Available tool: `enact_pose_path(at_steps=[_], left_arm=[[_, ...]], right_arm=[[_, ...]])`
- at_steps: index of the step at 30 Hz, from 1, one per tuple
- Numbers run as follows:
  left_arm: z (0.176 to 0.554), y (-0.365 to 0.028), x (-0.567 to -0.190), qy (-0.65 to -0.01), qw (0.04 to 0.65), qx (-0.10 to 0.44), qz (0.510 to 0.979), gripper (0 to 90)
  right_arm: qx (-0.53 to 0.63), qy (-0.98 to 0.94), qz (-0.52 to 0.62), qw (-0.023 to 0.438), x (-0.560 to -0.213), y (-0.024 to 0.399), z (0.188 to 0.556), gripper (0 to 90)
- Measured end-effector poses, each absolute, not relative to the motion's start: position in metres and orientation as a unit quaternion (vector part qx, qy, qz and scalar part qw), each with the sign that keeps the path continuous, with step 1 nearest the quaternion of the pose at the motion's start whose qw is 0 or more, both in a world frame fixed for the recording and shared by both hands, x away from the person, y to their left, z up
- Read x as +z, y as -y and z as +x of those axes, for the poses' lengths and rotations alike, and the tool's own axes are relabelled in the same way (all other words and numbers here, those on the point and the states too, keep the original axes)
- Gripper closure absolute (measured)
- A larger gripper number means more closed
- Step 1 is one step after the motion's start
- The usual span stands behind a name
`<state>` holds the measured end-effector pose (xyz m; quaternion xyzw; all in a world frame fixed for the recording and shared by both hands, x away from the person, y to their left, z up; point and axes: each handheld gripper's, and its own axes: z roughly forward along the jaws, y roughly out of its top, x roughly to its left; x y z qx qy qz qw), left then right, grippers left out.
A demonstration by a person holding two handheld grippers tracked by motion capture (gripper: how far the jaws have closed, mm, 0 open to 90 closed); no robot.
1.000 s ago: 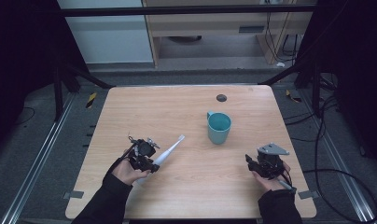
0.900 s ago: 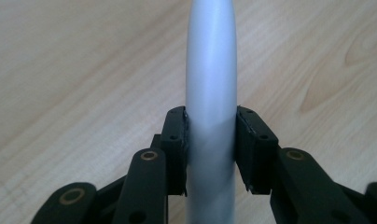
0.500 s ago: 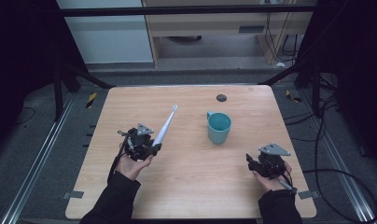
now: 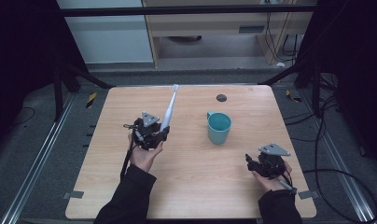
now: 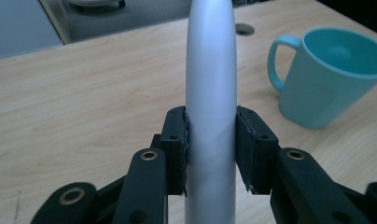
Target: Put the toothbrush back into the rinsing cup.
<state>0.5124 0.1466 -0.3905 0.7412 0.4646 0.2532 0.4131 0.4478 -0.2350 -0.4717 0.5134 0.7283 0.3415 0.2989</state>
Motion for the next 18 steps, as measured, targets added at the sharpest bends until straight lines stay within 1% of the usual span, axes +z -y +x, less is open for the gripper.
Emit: enact_pose_path(at_steps=[3, 12, 18], left_arm=[[0.52, -0.138, -0.387, -0.467, 0.423, 0.276, 0.726, 65.9], [0.535, -0.125, -0.379, -0.475, 0.448, 0.29, 0.7, 65.9], [0.545, -0.109, -0.371, -0.474, 0.471, 0.303, 0.68, 65.9]], right_arm=[[0.342, -0.728, 0.513, 0.3, -0.472, 0.235, 0.448, 30.6], [0.342, -0.725, 0.516, 0.303, -0.473, 0.235, 0.449, 28.9], [0.342, -0.724, 0.517, 0.303, -0.473, 0.235, 0.449, 28.5]])
